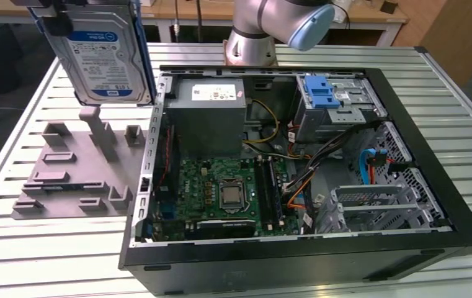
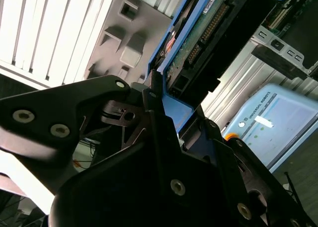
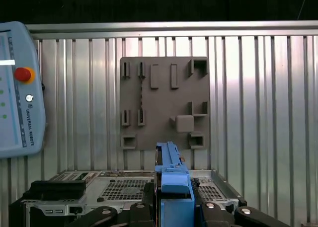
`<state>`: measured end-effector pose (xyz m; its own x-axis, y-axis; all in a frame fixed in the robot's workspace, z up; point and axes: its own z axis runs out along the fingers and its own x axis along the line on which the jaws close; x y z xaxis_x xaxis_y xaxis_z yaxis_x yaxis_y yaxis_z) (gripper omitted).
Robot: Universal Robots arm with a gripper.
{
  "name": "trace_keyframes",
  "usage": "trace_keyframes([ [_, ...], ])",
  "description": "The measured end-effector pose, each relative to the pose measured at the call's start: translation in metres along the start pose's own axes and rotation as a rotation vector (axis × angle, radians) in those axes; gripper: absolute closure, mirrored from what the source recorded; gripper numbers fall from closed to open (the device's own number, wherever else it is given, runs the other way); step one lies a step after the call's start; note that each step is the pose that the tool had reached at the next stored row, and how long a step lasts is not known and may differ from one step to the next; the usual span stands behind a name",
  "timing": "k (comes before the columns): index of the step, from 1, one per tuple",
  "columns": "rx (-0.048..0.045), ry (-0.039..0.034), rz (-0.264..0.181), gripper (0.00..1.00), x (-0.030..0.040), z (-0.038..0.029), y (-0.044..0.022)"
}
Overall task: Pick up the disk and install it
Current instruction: 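Pick up the disk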
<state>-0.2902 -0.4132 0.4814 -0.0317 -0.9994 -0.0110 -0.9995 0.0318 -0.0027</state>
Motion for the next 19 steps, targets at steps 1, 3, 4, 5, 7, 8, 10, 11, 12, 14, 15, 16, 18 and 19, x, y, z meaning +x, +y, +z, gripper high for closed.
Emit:
trace_keyframes([
  [1,0.0000,0.0000,0.000,0.64,0.0005,0.0000,-0.0015],
  [3,0.0000,0.0000,0.000,0.64,0.0017,0.0000,-0.0051],
  [4,0.0000,0.0000,0.000,0.64,0.0025,0.0000,-0.0072],
  [5,0.0000,0.0000,0.000,0.64,0.0033,0.0000,-0.0090],
  [7,-0.0001,0.0000,0.000,0.64,0.0048,0.0000,-0.0126],
  [8,0.0000,0.0000,0.000,0.64,0.0055,0.0000,-0.0141],
  [10,0.0000,0.0000,0.000,0.64,0.0068,0.0000,-0.0169],
  [11,-0.0001,0.0001,0.000,0.64,0.0075,-0.0001,-0.0185],
  [12,0.0000,0.0000,0.000,0.64,0.0081,0.0000,-0.0199],
  [14,-0.0001,0.0001,0.000,0.64,0.0092,-0.0001,-0.0231],
  [15,0.0000,0.0000,0.000,0.64,0.0097,0.0000,-0.0246],
  [16,-0.0001,0.0001,0.000,0.64,0.0100,-0.0001,-0.0259],
  [18,0.0000,0.0000,0.000,0.64,0.0110,0.0000,-0.0286],
  [19,0.0000,0.0000,0.000,0.64,0.0115,0.0000,-0.0298],
])
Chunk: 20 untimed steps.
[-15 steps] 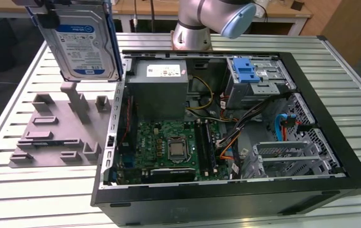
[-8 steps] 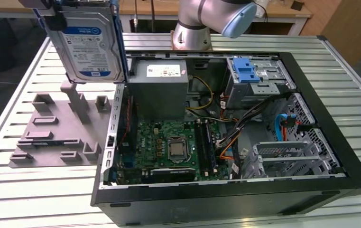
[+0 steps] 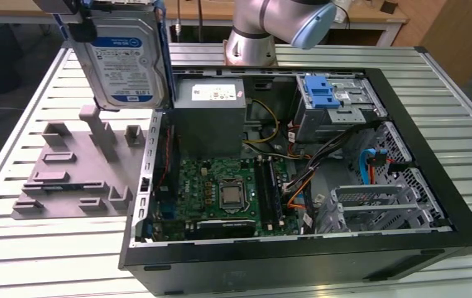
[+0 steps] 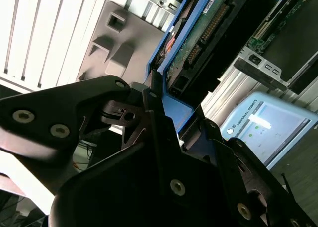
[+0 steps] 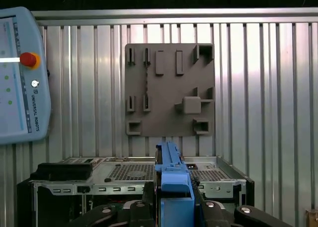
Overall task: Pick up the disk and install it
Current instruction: 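Pick up the disk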
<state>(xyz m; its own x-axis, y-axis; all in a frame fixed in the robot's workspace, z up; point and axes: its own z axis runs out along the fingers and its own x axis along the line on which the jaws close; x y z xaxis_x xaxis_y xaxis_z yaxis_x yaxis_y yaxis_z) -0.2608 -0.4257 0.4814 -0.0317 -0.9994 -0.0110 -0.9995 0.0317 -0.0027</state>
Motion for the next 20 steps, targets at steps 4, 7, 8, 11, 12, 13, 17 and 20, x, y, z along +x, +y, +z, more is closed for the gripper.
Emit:
trace_keyframes([
  [4,-0.0001,0.0001,0.000,0.64,0.0020,-0.0001,-0.0053],
  [7,0.0000,0.0000,0.000,0.64,0.0033,0.0000,-0.0094],
  [8,-0.0001,0.0001,0.000,0.64,0.0037,-0.0001,-0.0108],
  [11,0.0000,0.0001,0.000,0.64,0.0047,-0.0001,-0.0153],
  [12,-0.0001,0.0001,0.000,0.64,0.0050,-0.0001,-0.0167],
  [13,0.0000,0.0000,0.000,0.64,0.0052,0.0000,-0.0181],
  [17,0.0000,0.0000,0.000,0.64,0.0061,0.0000,-0.0236],
  [20,0.0000,0.0000,0.000,0.64,0.0067,0.0000,-0.0275],
])
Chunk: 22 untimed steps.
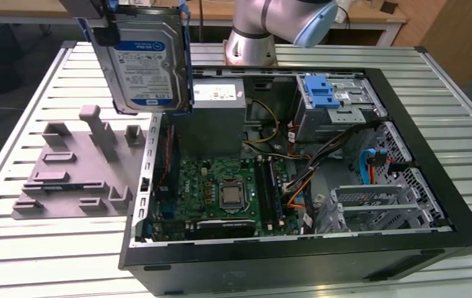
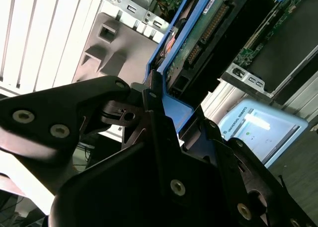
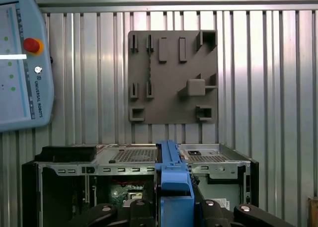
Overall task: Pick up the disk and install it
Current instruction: 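Pick up the disk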
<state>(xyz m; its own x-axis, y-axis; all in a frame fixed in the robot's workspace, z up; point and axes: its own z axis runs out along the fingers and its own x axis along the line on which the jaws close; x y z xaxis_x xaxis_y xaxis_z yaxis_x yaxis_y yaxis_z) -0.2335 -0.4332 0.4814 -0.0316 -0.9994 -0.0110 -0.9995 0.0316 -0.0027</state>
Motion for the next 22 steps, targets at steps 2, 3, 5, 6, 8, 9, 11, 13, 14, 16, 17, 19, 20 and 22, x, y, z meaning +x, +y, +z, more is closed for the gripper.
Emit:
trace_keyframes([
  [2,0.0000,0.0000,0.000,0.64,0.0003,0.0000,-0.0024],
  [3,0.0000,0.0000,0.000,0.64,0.0004,0.0000,-0.0036],
  [5,0.0000,0.0000,0.000,0.64,0.0005,0.0000,-0.0060],
  [6,-0.0001,0.0001,0.000,0.64,0.0005,0.0000,-0.0071],
  [8,0.0000,0.0000,0.000,0.64,0.0007,0.0000,-0.0096],
  [9,0.0000,0.0000,0.000,0.64,0.0007,0.0000,-0.0108],
  [11,0.0000,0.0000,0.000,0.64,0.0007,0.0000,-0.0131],
  [13,0.0000,0.0000,0.000,0.64,0.0007,0.0000,-0.0155],
  [14,0.0000,0.0000,0.000,0.64,0.0008,0.0001,-0.0168],
  [16,-0.0001,0.0000,0.000,0.64,0.0008,0.0000,-0.0195],
  [17,0.0000,0.0000,0.000,0.64,0.0009,0.0000,-0.0207],
  [19,0.0000,0.0000,0.000,0.64,0.0010,0.0001,-0.0229],
  [20,0.0000,0.0000,0.000,0.64,0.0010,0.0000,-0.0240],
  [22,0.0000,0.0000,0.000,0.64,0.0010,0.0000,-0.0265],
])
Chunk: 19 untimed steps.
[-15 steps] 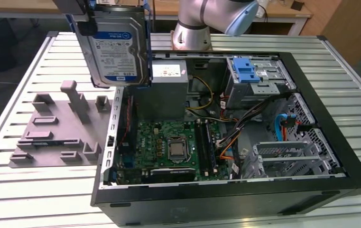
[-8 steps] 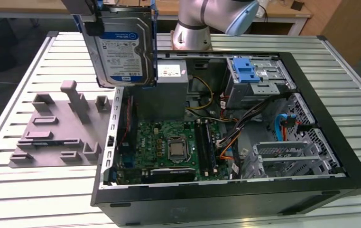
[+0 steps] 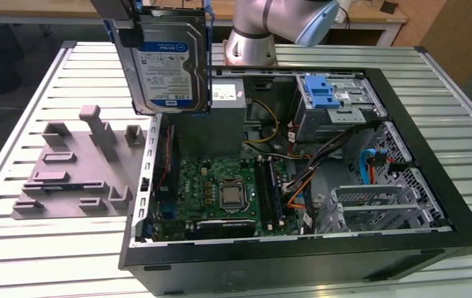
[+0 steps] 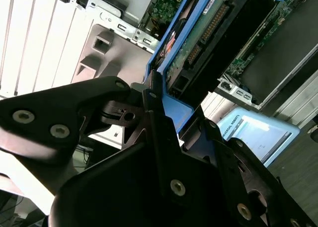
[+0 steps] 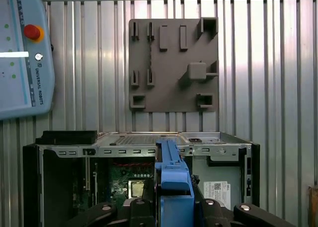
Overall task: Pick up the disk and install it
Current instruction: 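Pick up the disk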
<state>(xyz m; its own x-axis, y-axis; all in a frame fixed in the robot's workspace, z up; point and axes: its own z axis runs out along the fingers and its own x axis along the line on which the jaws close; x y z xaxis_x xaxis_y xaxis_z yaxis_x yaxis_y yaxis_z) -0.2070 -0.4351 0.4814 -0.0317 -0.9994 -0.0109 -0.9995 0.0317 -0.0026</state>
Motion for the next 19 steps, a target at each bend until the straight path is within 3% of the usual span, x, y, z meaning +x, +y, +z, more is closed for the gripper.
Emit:
trace_keyframes([
  [19,-0.0001,-0.0001,0.000,0.64,0.0032,0.0001,-0.0259],
])
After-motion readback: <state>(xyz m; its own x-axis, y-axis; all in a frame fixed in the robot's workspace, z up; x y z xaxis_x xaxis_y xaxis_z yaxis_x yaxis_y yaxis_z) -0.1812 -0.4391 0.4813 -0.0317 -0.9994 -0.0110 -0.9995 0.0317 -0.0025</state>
